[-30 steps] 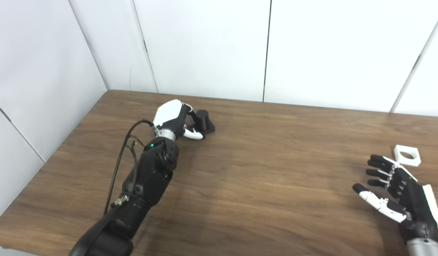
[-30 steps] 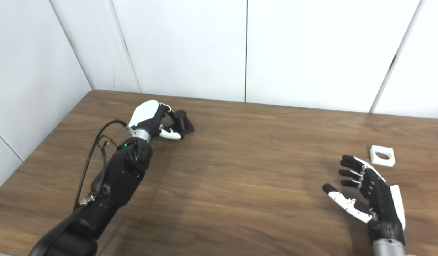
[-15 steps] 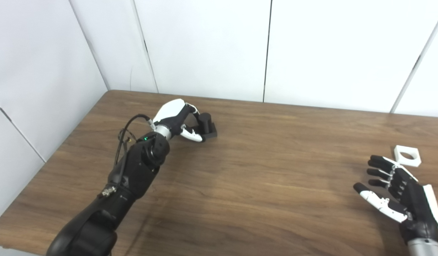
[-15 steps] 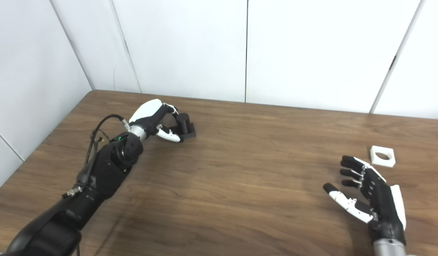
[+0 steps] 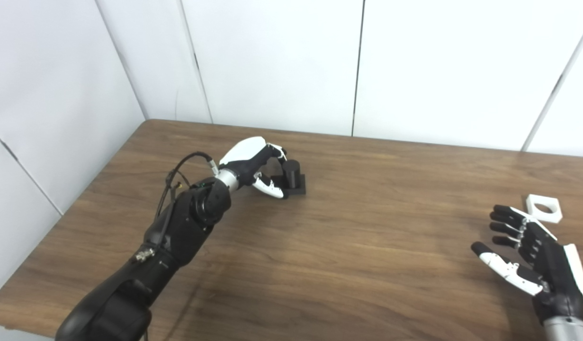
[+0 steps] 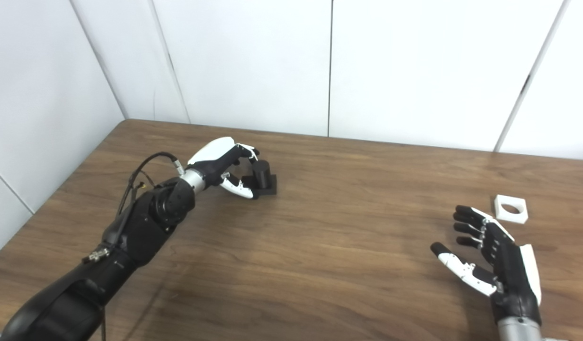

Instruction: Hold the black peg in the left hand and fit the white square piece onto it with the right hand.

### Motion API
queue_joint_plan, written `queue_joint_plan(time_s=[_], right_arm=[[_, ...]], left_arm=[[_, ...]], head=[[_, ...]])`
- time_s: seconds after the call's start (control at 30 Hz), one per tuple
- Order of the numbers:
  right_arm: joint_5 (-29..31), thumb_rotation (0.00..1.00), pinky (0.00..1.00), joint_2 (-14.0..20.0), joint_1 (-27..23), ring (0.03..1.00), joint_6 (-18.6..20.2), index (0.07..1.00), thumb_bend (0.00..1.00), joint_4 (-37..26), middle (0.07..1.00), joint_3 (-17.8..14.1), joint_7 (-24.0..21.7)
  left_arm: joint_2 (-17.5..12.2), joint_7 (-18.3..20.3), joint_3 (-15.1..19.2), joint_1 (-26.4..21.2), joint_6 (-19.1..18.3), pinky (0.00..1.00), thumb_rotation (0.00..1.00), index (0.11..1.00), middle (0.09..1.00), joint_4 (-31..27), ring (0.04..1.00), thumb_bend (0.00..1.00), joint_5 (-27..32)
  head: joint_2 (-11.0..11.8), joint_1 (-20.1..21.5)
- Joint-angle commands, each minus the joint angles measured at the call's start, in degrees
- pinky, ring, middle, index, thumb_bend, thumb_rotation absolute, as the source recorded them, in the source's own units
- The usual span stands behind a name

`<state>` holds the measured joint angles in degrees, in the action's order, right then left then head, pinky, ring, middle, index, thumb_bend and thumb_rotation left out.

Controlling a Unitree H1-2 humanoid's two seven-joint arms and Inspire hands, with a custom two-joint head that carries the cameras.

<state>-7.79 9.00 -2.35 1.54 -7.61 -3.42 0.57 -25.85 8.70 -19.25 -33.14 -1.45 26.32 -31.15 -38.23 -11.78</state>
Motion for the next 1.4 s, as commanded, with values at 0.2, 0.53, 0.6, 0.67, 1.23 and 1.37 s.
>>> queue_joint_plan(time_s=[0.2,0.53,0.6,0.67,1.23,1.37], right_arm=[[-0.25,0.16,0.71,0.28,-2.06,0.756,-0.45,0.751,0.58,-2.63,0.759,0.00,0.08],[-0.05,0.17,0.69,-0.10,-2.06,0.752,1.00,0.758,0.59,-4.10,0.764,-0.02,0.20],[-0.04,0.18,0.70,0.03,-2.02,0.756,0.45,0.759,0.59,-3.86,0.764,0.00,0.21],[-0.20,0.20,0.70,0.17,-2.01,0.758,0.13,0.760,0.59,-3.75,0.765,0.08,0.18],[0.56,0.16,0.72,-0.80,-1.99,0.765,0.90,0.754,0.58,-4.81,0.767,0.07,0.38],[0.49,0.17,0.70,-0.86,-2.03,0.756,0.85,0.751,0.58,-4.71,0.767,0.08,0.42]], left_arm=[[0.71,3.23,-4.54,2.82,3.24,0.78,0.08,0.496,0.863,-2.31,0.894,0.52,-1.51],[3.28,0.25,-5.46,5.32,7.31,0.76,0.08,0.497,0.860,-5.86,0.881,0.52,-0.99],[3.72,0.34,-5.53,5.76,8.05,0.74,0.08,0.497,0.855,-6.29,0.876,0.52,-0.88],[4.12,0.51,-5.56,6.14,8.79,0.73,0.08,0.497,0.854,-6.40,0.873,0.52,-0.67],[7.26,2.88,-6.24,9.60,13.13,0.76,0.08,0.496,0.875,-7.89,0.912,0.52,3.87],[7.99,2.83,-6.81,10.56,13.50,0.77,0.08,0.496,0.870,-8.72,0.912,0.52,4.24]], head=[[-0.16,0.87],[-0.54,2.06],[-0.61,2.30],[-0.66,2.58],[-1.45,5.12],[-1.66,5.58]])
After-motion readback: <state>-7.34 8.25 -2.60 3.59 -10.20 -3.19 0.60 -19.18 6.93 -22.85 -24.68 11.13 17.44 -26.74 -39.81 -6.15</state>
